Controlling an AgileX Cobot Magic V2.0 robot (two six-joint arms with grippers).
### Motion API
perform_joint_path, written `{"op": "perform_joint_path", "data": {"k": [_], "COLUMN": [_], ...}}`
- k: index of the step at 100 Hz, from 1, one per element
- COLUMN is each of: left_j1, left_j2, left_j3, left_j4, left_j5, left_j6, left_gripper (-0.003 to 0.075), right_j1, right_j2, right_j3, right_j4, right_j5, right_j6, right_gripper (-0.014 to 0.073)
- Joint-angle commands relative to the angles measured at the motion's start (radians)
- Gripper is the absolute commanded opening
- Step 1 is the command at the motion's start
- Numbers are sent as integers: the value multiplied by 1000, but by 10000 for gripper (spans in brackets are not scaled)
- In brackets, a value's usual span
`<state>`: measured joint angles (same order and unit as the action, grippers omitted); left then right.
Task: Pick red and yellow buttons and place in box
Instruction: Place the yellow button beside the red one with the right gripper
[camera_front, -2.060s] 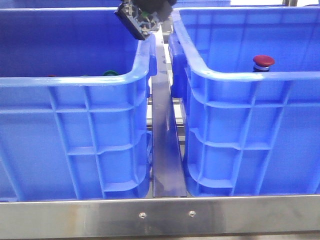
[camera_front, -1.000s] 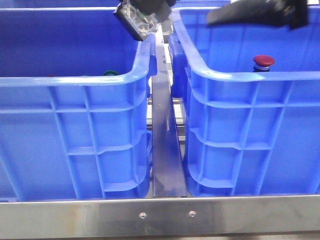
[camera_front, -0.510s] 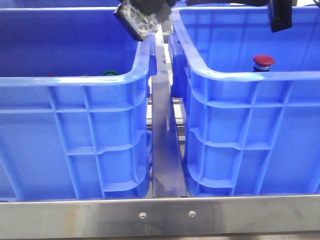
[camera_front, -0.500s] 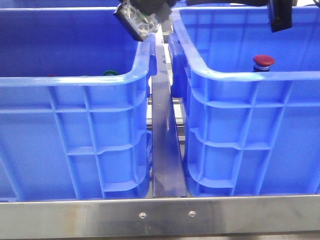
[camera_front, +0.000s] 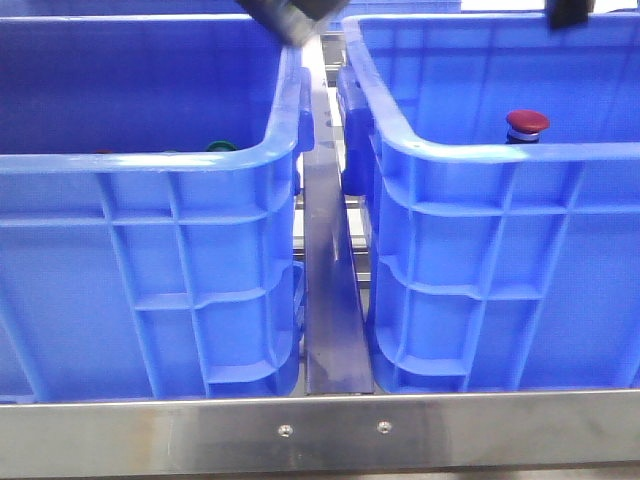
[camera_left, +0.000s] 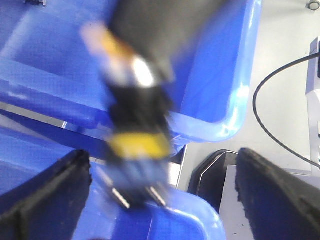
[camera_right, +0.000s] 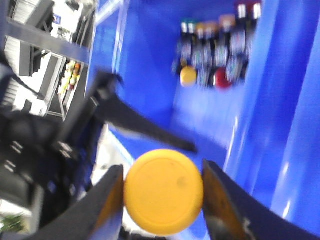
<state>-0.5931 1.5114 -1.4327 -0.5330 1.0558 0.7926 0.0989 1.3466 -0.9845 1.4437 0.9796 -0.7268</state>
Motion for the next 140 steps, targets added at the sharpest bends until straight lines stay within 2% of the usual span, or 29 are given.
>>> {"op": "perform_joint_path", "data": {"k": [1,27,35,46,64,87,110,140], "left_j1": [-8,-8,-8,-8,-8,-8,-8,-8], "left_j2": [-41,-41,-41,-41,-41,-41,-41,-41], "left_j3": [-25,-25,-25,-25,-25,-25,-25,-25], "left_j4": [-50,-50,-50,-50,-50,-50,-50,-50], "left_j5": [-37,-12,-12,-13,-15,-22,-22,-22], "left_j6": [-1,-2,-2,-2,-2,-2,-2,-2], "left_gripper": [566,566,566,566,566,566,566,566], "right_j1": [-52,-270,-329,-391,-427,-427,-427,-417], "right_j2": [-40,-132,-163,-189,-189,-126,2,199], "right_j3": [-60,-68,-68,-68,-59,-35,-37,-104], "right_j4": [62,-9,-69,-214,-390,-383,-281,-188], "right_j5": [30,-16,-66,-127,-247,-462,-597,-647], "right_j6": [-55,-226,-268,-308,-308,-308,-308,-308], "right_gripper": [150,150,150,150,150,150,150,150]}}
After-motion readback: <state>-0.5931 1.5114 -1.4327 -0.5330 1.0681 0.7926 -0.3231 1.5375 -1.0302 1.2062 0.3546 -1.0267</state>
